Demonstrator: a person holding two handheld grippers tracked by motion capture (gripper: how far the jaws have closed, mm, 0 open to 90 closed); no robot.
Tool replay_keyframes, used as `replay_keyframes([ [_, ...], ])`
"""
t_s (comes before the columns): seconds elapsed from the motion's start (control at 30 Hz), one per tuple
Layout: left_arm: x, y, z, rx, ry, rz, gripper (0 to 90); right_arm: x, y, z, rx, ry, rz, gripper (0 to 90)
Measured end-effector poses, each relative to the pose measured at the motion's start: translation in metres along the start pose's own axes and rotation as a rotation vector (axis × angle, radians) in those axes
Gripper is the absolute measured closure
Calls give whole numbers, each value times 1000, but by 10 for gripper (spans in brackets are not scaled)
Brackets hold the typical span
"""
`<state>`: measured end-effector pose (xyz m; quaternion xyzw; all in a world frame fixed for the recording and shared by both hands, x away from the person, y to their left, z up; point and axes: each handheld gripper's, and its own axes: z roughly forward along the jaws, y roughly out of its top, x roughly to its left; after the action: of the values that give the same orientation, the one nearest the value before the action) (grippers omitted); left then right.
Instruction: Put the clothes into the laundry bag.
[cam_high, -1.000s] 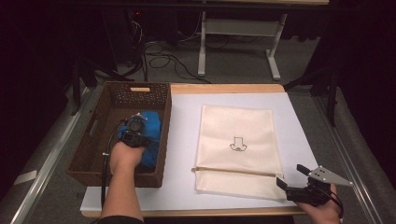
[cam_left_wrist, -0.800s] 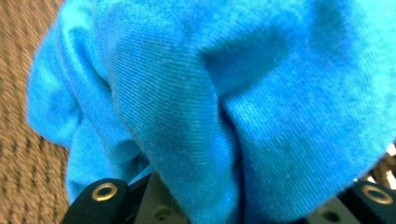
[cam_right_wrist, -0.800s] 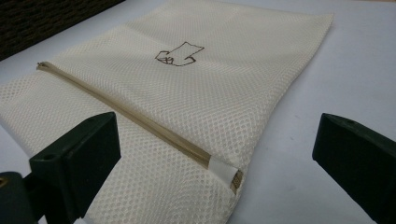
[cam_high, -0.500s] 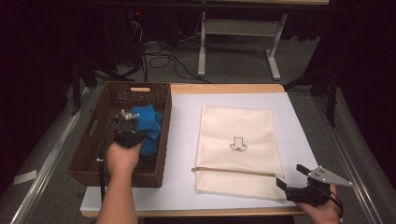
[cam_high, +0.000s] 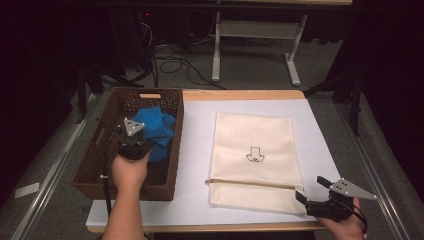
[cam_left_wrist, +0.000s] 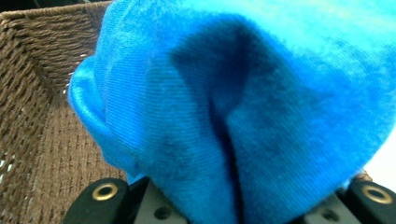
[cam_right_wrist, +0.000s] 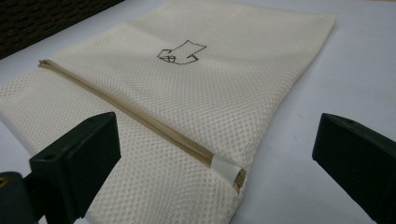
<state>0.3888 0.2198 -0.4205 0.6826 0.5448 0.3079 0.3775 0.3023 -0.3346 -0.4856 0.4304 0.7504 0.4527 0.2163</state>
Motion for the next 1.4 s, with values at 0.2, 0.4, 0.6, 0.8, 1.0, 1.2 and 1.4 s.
replay_keyframes([
  [0.2, 0, -1, -7, -74, -4, 1, 786, 1, -1, 3, 8, 7, -4, 14],
  [0.4, 2, -2, -13, -127, -10, -18, 786, 1, -1, 3, 7, 7, -5, 15],
  [0.6, 2, -4, -19, -199, -25, -16, 785, 1, -1, 4, 10, 6, -8, 15],
  [0.8, 2, -6, -27, -277, -17, -10, 784, 2, -2, 5, 12, 8, -7, 15],
  [1.0, 3, -8, -31, -314, -36, -15, 784, 2, -2, 5, 16, 8, -6, 15],
  [1.2, 2, -8, -31, -308, -38, -8, 783, 3, -2, 6, 14, 7, -11, 15],
  [1.4, 2, -8, -31, -307, -40, -9, 783, 2, -1, 5, 13, 9, -9, 15],
])
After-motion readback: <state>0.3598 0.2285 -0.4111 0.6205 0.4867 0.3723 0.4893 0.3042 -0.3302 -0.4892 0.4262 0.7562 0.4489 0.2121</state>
